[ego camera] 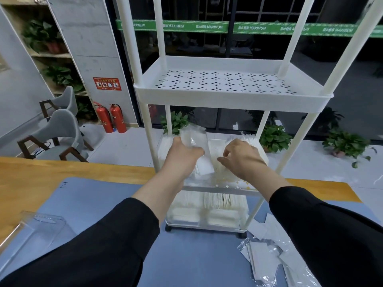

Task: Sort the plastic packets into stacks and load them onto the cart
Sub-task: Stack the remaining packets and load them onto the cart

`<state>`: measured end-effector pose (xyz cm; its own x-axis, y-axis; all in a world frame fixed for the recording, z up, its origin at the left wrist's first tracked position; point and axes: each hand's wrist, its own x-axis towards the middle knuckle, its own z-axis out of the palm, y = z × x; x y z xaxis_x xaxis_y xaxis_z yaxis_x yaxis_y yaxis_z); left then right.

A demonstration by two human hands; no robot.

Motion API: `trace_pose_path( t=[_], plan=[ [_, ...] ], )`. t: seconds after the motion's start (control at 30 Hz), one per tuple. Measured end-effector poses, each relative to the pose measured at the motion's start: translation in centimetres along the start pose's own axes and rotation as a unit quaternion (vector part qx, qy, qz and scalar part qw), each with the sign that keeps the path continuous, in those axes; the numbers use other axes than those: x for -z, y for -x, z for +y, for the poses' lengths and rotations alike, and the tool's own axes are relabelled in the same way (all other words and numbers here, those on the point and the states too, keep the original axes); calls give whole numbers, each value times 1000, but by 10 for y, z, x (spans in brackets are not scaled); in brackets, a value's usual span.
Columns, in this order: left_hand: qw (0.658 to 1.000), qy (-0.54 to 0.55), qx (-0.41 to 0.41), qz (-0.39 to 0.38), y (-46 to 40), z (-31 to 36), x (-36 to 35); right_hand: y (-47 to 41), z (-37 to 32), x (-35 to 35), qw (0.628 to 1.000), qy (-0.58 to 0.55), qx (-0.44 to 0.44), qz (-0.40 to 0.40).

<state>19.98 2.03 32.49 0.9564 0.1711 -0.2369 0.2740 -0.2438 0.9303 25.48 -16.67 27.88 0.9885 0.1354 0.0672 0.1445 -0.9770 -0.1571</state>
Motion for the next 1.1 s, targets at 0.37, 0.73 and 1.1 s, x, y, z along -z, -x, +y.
trace_pose_path(
  t=[0.37, 0.73, 1.1],
  plan=[
    [966, -258, -27, -13, -55, 45, -57, 7, 11, -15, 996, -55, -26, 60],
    [949, -309, -51, -35, -74, 70, -80, 9, 13, -21, 995, -71, -10, 71],
    [951, -308, -37, -17, -77, 46, -87, 16, 17, -28, 994, -63, 5, 84]
  ],
)
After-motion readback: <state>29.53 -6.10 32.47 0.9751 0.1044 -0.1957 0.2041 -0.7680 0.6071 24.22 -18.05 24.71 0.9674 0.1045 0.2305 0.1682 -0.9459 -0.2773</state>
